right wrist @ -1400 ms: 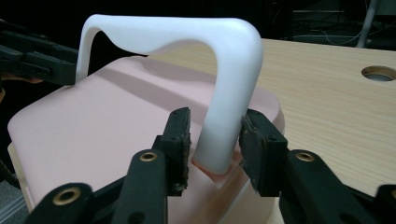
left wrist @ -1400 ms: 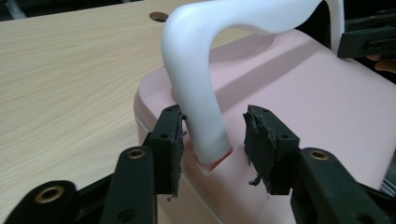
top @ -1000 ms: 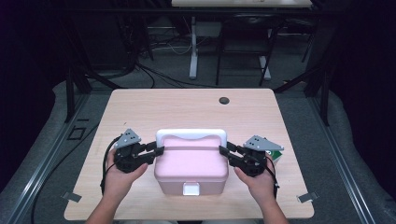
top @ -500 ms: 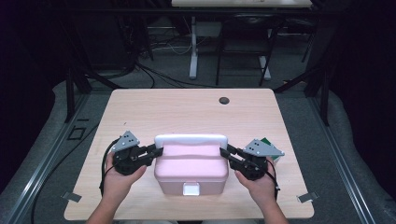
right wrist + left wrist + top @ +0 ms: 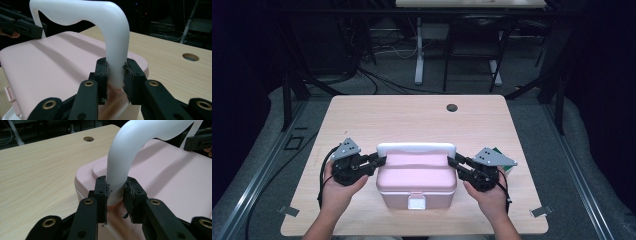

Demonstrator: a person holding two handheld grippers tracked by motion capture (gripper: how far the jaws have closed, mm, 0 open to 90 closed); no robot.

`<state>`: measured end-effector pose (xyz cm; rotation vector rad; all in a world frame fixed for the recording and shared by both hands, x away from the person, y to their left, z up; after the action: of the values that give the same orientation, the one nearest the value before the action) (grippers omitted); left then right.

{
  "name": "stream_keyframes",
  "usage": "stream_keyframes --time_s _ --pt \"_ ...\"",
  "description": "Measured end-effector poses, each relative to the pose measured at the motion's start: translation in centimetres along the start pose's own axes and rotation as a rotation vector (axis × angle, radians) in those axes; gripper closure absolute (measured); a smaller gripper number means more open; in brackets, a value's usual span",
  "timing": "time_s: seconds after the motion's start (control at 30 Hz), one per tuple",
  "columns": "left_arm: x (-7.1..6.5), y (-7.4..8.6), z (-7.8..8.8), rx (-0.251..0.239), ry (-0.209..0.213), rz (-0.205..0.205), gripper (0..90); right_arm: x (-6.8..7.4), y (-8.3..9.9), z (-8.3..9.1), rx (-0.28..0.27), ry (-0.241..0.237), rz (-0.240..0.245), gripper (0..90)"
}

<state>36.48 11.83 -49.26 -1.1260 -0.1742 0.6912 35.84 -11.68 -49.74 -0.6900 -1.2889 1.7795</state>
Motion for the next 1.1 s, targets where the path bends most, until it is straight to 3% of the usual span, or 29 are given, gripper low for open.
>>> stream_keyframes --time_s 0.17,0.23,0.43,0.67,0.8,0.9,1.0,1.1 --pt "0.1 -0.4 0.1 -0.006 0.005 0.004 73.1 -0.1 -0.5 0.0 -0.009 0.0 0.0 74.3" --pt "0.1 -0.6 0.2 -0.011 0.009 0.011 72.1 -0.2 -0.8 -0.1 -0.012 -0.009 -0.029 74.4" --pt "-0.1 -0.4 1.6 -0.021 0.018 0.013 68.9 -0.2 -0.7 0.0 -0.003 0.01 -0.029 74.4" --pt "-0.6 1.8 3.7 0.016 0.005 0.004 69.7 -0.3 -1.0 0.0 0.001 0.017 -0.048 74.4" --pt "-0.9 3.1 4.8 0.002 0.0 0.017 74.9 -0.3 -1.1 -0.1 0.006 0.01 -0.073 74.4" --pt "-1.1 3.7 4.8 0.007 0.009 0.025 79.5 -0.3 -1.2 -0.2 0.009 0.007 -0.08 74.4" --pt "-2.0 4.7 3.9 0.044 0.053 0.021 84.2 -0.3 -1.3 -0.2 0.01 0.007 -0.089 74.4" --pt "-2.4 5.1 3.4 0.064 0.063 0.011 88.6 -0.3 -1.3 -0.2 0.008 0.004 -0.09 74.4"
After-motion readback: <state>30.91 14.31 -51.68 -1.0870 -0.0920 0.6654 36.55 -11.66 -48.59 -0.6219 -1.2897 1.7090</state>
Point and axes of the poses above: each handheld gripper's, and its own axes: z roughly backward along the jaws, y roughly out of its underside, x roughly to its left, the point moved 10 cm from there along -z, roughly forward along the jaws, and after that the axes turned 10 degrees about y, right-handed, at the moved point
